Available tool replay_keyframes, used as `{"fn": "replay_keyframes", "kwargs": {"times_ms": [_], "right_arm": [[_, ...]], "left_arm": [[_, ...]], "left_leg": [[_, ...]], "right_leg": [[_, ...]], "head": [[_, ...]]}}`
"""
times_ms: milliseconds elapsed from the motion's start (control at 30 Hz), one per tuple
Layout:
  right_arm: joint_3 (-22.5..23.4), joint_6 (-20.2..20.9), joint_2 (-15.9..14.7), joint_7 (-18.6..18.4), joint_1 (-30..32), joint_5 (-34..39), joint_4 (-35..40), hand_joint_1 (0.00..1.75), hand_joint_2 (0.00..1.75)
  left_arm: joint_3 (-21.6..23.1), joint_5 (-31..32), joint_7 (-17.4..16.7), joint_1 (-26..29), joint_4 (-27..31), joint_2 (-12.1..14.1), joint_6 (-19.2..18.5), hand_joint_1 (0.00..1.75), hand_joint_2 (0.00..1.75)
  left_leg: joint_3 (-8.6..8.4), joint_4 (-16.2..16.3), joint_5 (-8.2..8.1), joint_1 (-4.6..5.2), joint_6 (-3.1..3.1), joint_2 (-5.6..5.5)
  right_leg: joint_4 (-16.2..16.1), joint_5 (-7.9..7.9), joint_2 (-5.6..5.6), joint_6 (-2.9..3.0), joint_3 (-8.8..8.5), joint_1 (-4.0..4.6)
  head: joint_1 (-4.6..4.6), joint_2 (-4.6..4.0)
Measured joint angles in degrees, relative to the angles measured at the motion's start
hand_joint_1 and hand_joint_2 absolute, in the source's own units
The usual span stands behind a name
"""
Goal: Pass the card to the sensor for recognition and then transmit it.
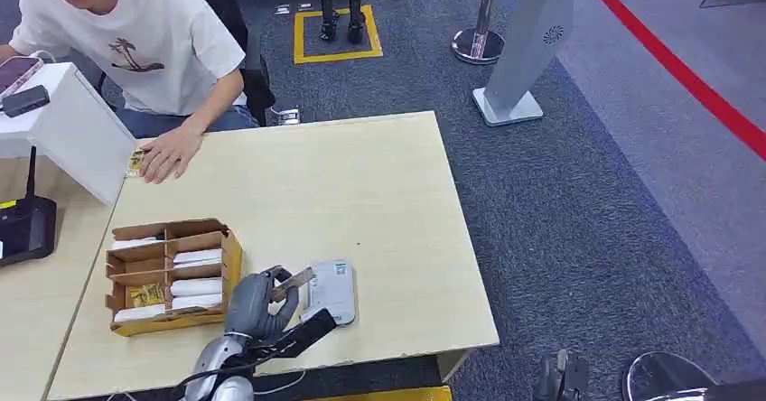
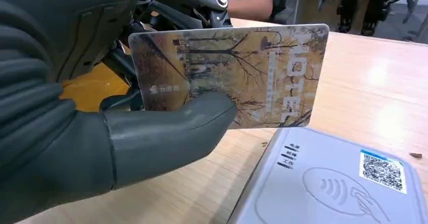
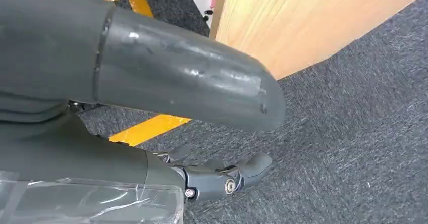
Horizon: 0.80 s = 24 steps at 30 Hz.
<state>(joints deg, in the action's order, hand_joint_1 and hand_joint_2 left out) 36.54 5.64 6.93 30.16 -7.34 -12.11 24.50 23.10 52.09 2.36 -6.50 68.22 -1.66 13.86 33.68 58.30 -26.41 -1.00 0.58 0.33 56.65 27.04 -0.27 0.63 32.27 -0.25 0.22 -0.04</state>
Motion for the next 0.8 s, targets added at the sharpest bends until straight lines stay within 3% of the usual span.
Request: {"fn": "replay_keyframes", "kwargs": {"times_ms": [800], "right_arm": [[0.00, 0.02, 0.02, 0.09, 0.20, 0.07, 0.18, 0.00, 0.00]], "left_arm": [[-0.99, -0.15, 0.35, 0.12, 0.04, 0.18, 0.15, 1.75, 1.75]], "left_leg": [[0.00, 0.00, 0.00, 0.00, 0.00, 0.00]], "right_leg": [[0.00, 0.00, 0.00, 0.00, 0.00, 0.00]], "head": [[0.00, 0.00]]}}
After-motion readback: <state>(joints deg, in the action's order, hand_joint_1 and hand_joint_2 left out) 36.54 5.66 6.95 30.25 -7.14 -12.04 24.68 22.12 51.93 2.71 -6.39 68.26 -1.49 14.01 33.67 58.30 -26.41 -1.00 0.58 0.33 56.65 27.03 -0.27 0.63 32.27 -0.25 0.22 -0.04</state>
